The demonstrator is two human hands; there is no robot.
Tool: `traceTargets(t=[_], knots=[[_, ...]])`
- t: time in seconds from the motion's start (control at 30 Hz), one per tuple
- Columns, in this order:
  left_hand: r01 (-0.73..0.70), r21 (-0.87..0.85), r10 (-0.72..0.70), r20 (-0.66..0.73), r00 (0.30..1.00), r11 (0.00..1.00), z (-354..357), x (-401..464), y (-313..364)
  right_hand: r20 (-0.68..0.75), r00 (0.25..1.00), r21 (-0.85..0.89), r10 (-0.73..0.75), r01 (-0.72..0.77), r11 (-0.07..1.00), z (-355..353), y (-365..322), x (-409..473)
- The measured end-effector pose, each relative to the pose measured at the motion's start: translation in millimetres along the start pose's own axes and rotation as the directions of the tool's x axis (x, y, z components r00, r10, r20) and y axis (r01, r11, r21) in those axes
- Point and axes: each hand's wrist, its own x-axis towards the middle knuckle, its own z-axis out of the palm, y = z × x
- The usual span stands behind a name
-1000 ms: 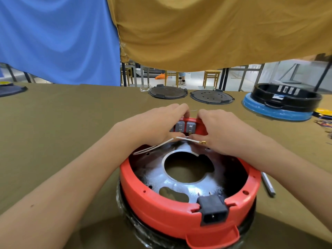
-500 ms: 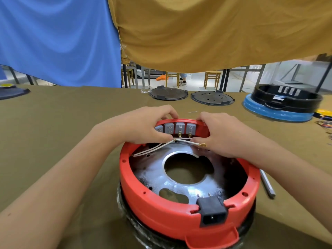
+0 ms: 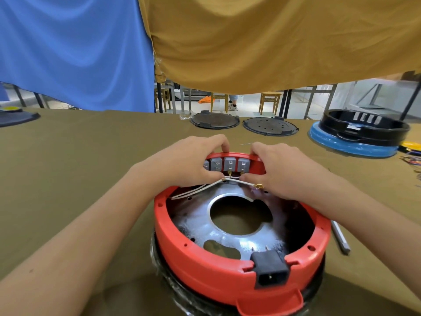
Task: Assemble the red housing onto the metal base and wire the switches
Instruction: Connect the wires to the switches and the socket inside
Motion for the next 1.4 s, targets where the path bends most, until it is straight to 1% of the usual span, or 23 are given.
traceTargets(t=[0.07,0.13,0.23,0.37,0.43,0.53,0.63,0.67,0.7,0.77,0.8,0.83,0.9,0.97,1.07,1.2,1.3,1.4], knots=[[0.025,-0.077,-0.023,0.021,1.0,0.997,-3,-4,-1,-0.004,1.0,0.006,0.003,-0.003,1.0,0,0,0],[0.039,-0.111,-0.036,0.03,0.999,0.993,-5,-7,-2,0.001,1.0,-0.003,0.007,-0.007,1.0,-1,-1,0],[0.021,-0.089,-0.021,-0.003,1.0,0.996,-2,-6,1,0.013,1.0,-0.009,0.005,-0.005,1.0,-2,-1,0],[0.018,-0.028,-0.018,-0.013,1.0,0.999,0,-4,2,0.019,1.0,-0.028,0.0,0.0,1.0,-4,-3,1],[0.014,-0.037,-0.015,-0.02,1.0,0.999,0,-4,1,0.019,1.0,-0.025,0.005,-0.004,1.0,-4,-3,1],[0.024,-0.115,-0.025,0.0,1.0,0.993,0,-7,-1,0.021,1.0,0.005,0.01,-0.01,1.0,-3,-2,0],[0.07,-0.239,-0.054,0.074,0.996,0.969,-5,-10,-5,0.031,0.999,0.089,0.032,-0.035,0.995,-3,1,-2],[0.084,-0.277,-0.058,0.099,0.993,0.957,-7,-11,-6,-0.015,0.999,0.129,0.03,-0.028,0.991,-3,3,-3],[0.095,-0.307,-0.062,0.116,0.991,0.947,-8,-12,-7,-0.1,0.995,0.179,0.023,-0.005,0.984,-3,5,-4],[0.101,-0.342,-0.06,0.128,0.99,0.934,-8,-13,-7,-0.286,0.958,0.315,0.002,0.092,0.945,-10,4,-9],[0.094,-0.347,-0.056,0.12,0.991,0.933,-7,-13,-7,-0.309,0.951,0.39,-0.022,0.148,0.909,-15,2,-11],[0.086,-0.351,-0.052,0.106,0.993,0.932,-7,-13,-6,-0.27,0.96,0.462,-0.071,0.194,0.865,-21,1,-14],[0.073,-0.371,-0.048,0.076,0.996,0.926,-6,-13,-6,-0.085,0.976,0.569,-0.2,0.212,0.794,-30,-3,-18],[0.072,-0.398,-0.056,0.053,0.997,0.915,-7,-12,-7,0.068,0.957,0.588,-0.281,0.189,0.787,-32,-4,-20],[0.075,-0.423,-0.075,0.017,0.997,0.903,-6,-12,-10,0.189,0.918,0.615,-0.348,0.166,0.771,-29,-6,-21],[0.074,-0.427,-0.088,-0.013,0.996,0.901,-4,-11,-13,0.335,0.835,0.685,-0.436,0.102,0.721,-30,-7,-24],[0.071,-0.431,-0.087,-0.016,0.996,0.9,-4,-11,-16,0.445,0.736,0.726,-0.51,0.037,0.686,-36,-4,-26],[0.065,-0.421,-0.076,-0.008,0.997,0.905,-4,-12,-17,0.501,0.65,0.767,-0.572,-0.027,0.641,-39,-2,-28]])
